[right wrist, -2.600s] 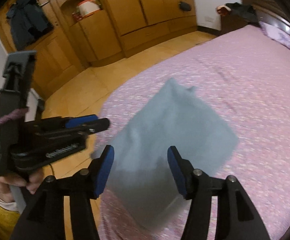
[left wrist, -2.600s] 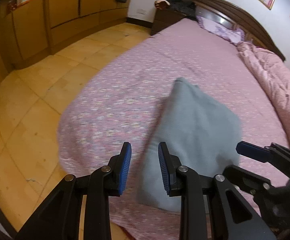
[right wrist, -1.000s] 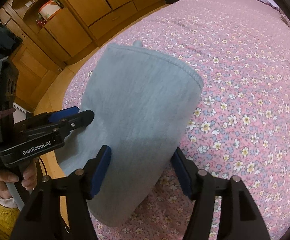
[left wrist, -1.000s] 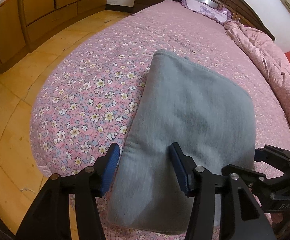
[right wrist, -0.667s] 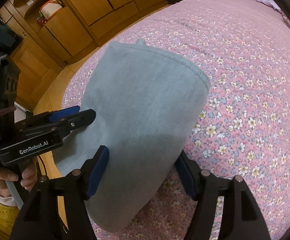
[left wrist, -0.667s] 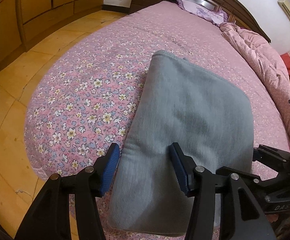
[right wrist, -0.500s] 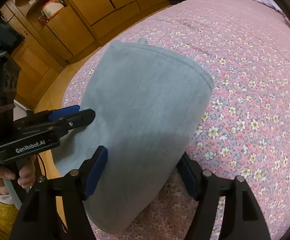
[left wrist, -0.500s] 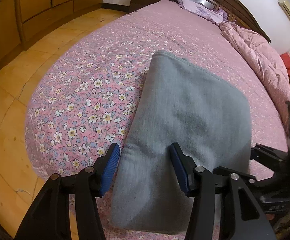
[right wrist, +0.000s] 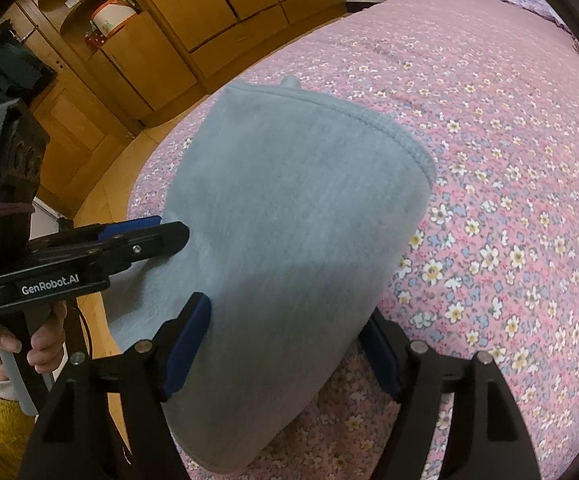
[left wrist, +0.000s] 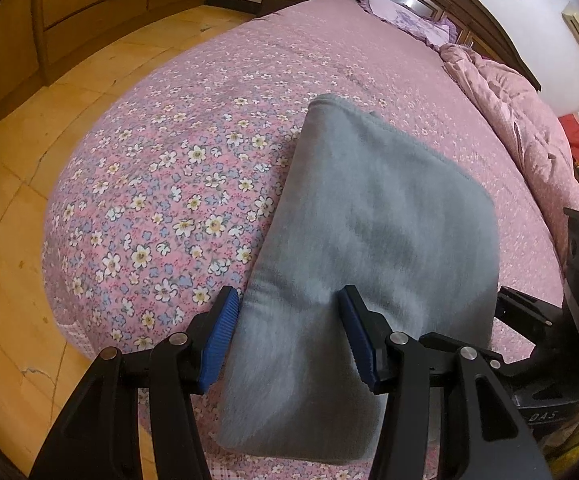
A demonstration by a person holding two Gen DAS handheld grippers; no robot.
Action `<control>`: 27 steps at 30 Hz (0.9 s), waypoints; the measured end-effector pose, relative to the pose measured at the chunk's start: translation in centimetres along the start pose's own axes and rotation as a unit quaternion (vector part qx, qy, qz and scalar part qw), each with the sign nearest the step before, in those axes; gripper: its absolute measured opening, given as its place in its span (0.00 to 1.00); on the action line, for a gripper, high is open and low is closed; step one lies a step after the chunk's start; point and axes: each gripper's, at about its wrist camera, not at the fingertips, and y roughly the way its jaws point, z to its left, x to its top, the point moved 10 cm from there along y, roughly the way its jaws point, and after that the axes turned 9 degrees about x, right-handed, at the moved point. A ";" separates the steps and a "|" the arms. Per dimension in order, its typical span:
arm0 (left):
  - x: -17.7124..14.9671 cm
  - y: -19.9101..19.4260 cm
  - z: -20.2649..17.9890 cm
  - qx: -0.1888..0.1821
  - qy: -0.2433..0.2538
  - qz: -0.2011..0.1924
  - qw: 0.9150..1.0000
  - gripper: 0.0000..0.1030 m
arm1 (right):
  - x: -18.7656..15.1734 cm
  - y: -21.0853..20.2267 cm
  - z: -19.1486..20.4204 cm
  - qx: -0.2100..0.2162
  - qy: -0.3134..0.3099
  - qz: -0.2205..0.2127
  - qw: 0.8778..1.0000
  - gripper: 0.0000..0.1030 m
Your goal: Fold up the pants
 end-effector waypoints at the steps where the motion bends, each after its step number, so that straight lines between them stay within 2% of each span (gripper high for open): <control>1: 0.1 0.0 -0.2 0.000 0.001 -0.001 1.000 0.45 | 0.0 0.0 0.0 0.001 0.000 0.000 1.000 0.75; 10: 0.5 0.5 -1.0 -0.006 0.000 -0.015 1.000 0.43 | 0.4 0.1 -0.1 0.009 0.000 -0.003 1.000 0.74; 12: 0.5 0.5 -0.9 -0.009 -0.005 -0.019 1.000 0.41 | 0.6 0.0 -0.1 0.011 0.001 -0.007 1.000 0.66; 14: 0.3 0.4 -0.9 -0.015 -0.012 -0.022 1.000 0.37 | 0.7 -0.4 0.0 0.019 0.001 -0.012 1.000 0.48; 17: 0.2 0.1 -1.1 -0.018 -0.015 -0.028 0.999 0.31 | 0.8 -0.9 0.3 0.030 0.003 -0.019 0.999 0.38; 20: 0.2 -0.2 -1.5 -0.013 -0.013 -0.032 0.999 0.27 | 1.0 -1.3 0.7 0.037 0.004 -0.025 0.999 0.34; 27: 0.0 -1.4 -2.4 -0.013 -0.012 -0.041 0.999 0.24 | 1.1 -2.7 1.7 0.050 0.002 -0.032 0.998 0.31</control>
